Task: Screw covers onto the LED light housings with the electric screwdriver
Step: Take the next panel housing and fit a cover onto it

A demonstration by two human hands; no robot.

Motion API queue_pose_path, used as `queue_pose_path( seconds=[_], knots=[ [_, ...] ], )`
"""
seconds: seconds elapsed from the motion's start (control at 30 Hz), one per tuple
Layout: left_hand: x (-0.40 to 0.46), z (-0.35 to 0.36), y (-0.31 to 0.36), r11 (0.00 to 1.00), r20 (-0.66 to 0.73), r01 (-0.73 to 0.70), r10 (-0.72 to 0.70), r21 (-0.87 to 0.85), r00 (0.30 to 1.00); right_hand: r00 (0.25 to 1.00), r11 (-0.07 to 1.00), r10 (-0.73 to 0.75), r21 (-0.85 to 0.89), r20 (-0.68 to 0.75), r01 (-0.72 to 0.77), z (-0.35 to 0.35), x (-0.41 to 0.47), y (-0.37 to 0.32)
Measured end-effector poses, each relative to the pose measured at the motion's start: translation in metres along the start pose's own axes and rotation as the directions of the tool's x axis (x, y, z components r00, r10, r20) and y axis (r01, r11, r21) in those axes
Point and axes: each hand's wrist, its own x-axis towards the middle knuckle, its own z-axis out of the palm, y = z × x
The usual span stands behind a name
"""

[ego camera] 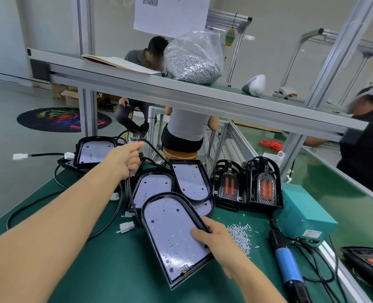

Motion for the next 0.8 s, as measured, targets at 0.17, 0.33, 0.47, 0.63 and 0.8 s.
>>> queue_pose_path(
  seconds=[0.17,0.33,0.47,0.63,0.8],
  knots=[
    [-0.001,0.014,-0.003,0.961,0.070,-0.278,0.277,0.006,0.958,0.998,0.999,0.004,-0.046,0.060,-0.001,-0.011,-0.001,-0.005],
    [-0.004,0.027,-0.007,0.896,0.144,-0.437,0.423,0.080,0.895,0.992,0.994,0.060,-0.096,0.112,-0.050,-0.015,0.004,-0.007],
    [-0.003,0.029,0.006,0.904,0.183,-0.425,0.426,-0.046,0.886,0.973,0.997,0.073,-0.020,0.221,-0.071,-0.018,0.004,-0.008],
    [-0.009,0.023,0.014,0.927,0.180,-0.338,0.365,-0.165,0.913,0.974,0.987,0.094,-0.145,0.204,-0.065,-0.018,0.003,-0.019],
    [-0.022,0.005,-0.003,0.925,0.094,-0.354,0.343,0.139,0.935,0.969,0.941,0.125,-0.336,0.211,-0.049,-0.017,-0.001,-0.023]
  ],
)
